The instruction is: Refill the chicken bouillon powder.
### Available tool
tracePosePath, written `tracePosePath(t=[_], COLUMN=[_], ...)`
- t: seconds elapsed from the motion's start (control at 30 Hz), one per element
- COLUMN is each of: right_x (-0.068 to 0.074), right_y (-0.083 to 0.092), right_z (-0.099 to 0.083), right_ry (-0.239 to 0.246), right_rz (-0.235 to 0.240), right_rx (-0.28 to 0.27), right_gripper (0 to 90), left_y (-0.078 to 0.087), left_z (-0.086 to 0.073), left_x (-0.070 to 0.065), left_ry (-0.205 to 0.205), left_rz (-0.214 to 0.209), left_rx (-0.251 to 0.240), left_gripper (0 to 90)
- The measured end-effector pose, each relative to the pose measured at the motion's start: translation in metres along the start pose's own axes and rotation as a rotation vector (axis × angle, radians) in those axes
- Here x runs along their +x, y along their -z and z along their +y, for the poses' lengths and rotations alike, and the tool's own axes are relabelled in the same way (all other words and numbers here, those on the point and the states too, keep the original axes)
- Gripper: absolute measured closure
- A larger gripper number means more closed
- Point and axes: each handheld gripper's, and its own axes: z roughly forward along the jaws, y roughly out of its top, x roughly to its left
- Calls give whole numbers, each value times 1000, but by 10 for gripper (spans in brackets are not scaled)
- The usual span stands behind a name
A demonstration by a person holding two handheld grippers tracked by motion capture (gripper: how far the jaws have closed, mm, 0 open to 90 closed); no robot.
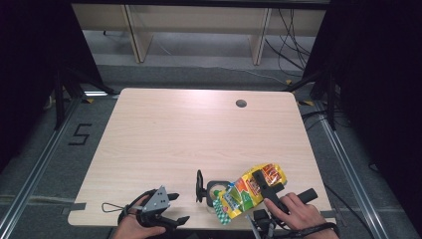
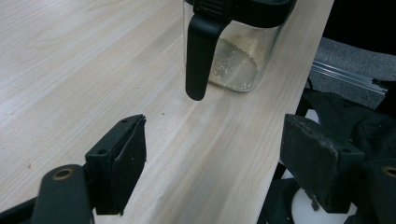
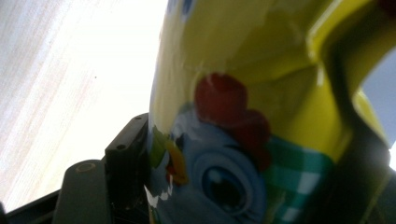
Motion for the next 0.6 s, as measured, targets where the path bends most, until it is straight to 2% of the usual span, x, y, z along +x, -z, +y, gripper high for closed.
tracePosePath(t=[0.03, 0.1, 0.13, 0.23, 0.27, 0.47, 0.5, 0.57, 0.6], right_x=[-1, -1, 0, 1, 4, 2, 3, 2, 1], right_y=[0, 0, 0, 0, -1, -2, -1, 0, 0], right_z=[1, 2, 2, 3, 4, 3, 3, 2, 2], right_ry=[12, -1, -17, -34, -61, -31, -47, -34, -4], right_rz=[-1, 3, 3, 3, 6, 3, 0, 1, 5], right_rx=[-3, 7, -4, -8, -19, -30, -16, -13, -1], right_gripper=[306, 306, 306, 306, 306, 306, 306, 306, 306], left_y=[0, 0, 0, 1, 1, 2, 1, 2, 2], left_z=[0, 0, 0, 1, 0, 1, 1, 1, 1], left_x=[0, 1, -1, 0, -1, 0, 0, 0, -1], left_ry=[-1, -10, 6, -10, 2, 1, 1, -10, 0], left_rz=[3, 7, -2, -2, 1, -13, -11, -3, -2], left_rx=[-1, 2, -13, -7, -9, -4, -8, 1, -7], left_gripper=[225, 225, 225, 225, 225, 225, 225, 225, 225])
